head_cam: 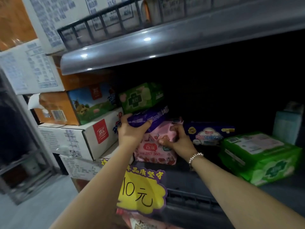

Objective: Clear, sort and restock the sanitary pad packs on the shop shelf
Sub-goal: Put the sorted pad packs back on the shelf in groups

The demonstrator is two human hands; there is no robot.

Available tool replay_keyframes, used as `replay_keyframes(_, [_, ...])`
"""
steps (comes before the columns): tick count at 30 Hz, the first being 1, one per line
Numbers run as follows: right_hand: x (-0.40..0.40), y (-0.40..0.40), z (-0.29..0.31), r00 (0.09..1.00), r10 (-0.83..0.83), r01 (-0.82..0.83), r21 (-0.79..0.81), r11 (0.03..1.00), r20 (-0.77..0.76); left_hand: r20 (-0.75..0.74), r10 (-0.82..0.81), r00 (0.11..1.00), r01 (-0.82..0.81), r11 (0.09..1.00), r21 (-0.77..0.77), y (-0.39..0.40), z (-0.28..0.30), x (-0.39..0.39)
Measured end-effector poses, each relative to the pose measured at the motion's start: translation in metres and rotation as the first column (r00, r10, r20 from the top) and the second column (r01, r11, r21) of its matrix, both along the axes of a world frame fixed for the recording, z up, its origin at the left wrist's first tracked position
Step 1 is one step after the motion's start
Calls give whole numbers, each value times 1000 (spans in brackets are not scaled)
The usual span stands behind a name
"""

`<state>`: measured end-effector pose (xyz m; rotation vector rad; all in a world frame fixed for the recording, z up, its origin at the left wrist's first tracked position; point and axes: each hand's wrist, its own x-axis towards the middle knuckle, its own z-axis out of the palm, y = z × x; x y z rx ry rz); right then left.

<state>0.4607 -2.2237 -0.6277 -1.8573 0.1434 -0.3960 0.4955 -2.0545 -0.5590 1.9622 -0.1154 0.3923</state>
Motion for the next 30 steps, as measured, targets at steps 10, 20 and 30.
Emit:
replay_keyframes(10, [-63, -9, 13, 988, -93, 85, 65, 994, 127, -35, -107, 994, 104, 993, -62, -13, 12, -47])
replay_keyframes(20, [-173, -46, 63, 935, -236, 240, 15, 971, 264, -182, -288, 940, 159, 844, -513, -41, 35, -133])
replay_keyframes(30, [-288, -68, 95, 881, -350, 338, 94, 936, 317, -239, -375, 896, 136, 743, -656, -44, 63, -233])
